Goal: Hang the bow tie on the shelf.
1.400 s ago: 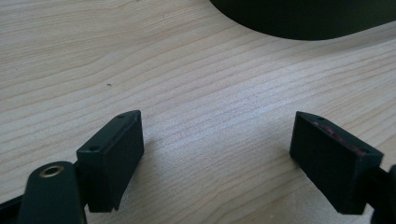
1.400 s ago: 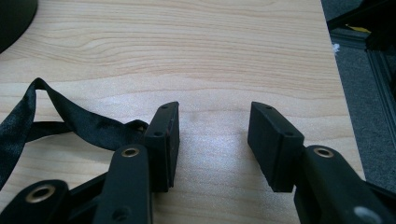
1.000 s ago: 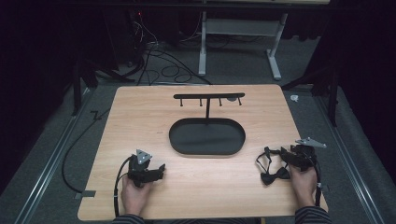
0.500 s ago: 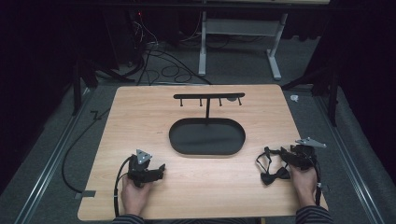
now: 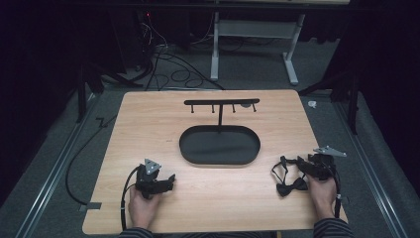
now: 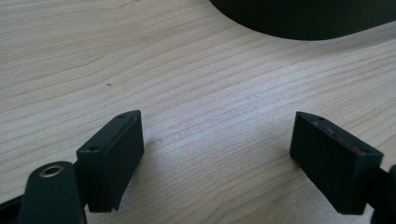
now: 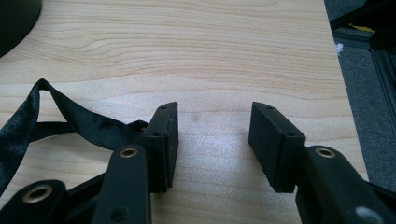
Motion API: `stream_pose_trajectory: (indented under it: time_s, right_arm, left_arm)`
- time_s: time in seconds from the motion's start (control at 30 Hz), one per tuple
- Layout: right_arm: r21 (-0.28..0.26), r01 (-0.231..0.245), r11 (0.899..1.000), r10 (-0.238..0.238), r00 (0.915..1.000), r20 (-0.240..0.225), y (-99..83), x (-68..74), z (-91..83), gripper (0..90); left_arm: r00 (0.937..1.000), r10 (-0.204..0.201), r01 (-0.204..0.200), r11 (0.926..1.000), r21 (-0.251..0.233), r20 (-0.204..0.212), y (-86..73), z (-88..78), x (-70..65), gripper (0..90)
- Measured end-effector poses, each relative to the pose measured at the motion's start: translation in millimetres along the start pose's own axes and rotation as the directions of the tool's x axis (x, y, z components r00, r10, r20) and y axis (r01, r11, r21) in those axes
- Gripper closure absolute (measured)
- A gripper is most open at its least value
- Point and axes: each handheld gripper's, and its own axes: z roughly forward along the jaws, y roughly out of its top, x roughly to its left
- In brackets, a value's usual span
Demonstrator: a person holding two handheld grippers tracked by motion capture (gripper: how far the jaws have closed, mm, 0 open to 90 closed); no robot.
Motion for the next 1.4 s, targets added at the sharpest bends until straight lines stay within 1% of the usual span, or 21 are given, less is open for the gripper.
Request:
stream_pose_trajectory:
  time_s: [0.33, 0.57, 0.73, 1.03, 1.07, 1.1, 1.4]
  right_arm:
    - [-0.005, -0.027, 1.000, 0.027, 0.9996, -0.014, 0.3, -1.4, -4.0, 55.2]
    - [-0.014, -0.027, 1.000, 0.026, 0.9994, -0.021, 1.3, -1.3, -9.0, 55.9]
    - [-0.017, -0.041, 0.999, 0.041, 0.9988, -0.027, 1.6, -1.0, -13.5, 57.1]
    - [-0.053, -0.037, 0.998, 0.035, 0.9983, -0.047, 3.9, -1.6, -25.0, 59.2]
    - [-0.049, -0.048, 0.998, 0.046, 0.9977, -0.050, 3.6, -0.8, -26.8, 59.6]
    - [-0.050, -0.048, 0.998, 0.045, 0.9976, -0.053, 3.3, -0.2, -28.5, 59.9]
    - [-0.070, -0.032, 0.997, 0.027, 0.9970, -0.073, 0.8, 4.6, -40.7, 60.7]
  left_arm:
    - [1.0000, 0.000, 0.000, 1.0000, -0.001, -0.001, -0.1, 0.1, -0.1, 18.0]
    - [1.0000, -0.001, 0.001, 1.0000, -0.001, -0.001, -0.1, 0.1, -0.1, 18.0]
    - [1.0000, 0.000, 0.000, 1.0000, -0.001, -0.001, 0.0, 0.1, -0.1, 18.0]
    - [1.0000, 0.000, 0.000, 1.0000, 0.000, 0.000, 0.0, 0.0, 0.0, 18.0]
    - [1.0000, 0.000, 0.000, 1.0000, 0.000, 0.000, 0.0, 0.0, 0.0, 18.0]
    - [1.0000, 0.000, 0.000, 1.0000, 0.000, 0.001, 0.0, 0.0, 0.0, 18.0]
    - [1.0000, -0.001, 0.001, 1.0000, 0.000, 0.001, 0.0, 0.0, 0.1, 18.0]
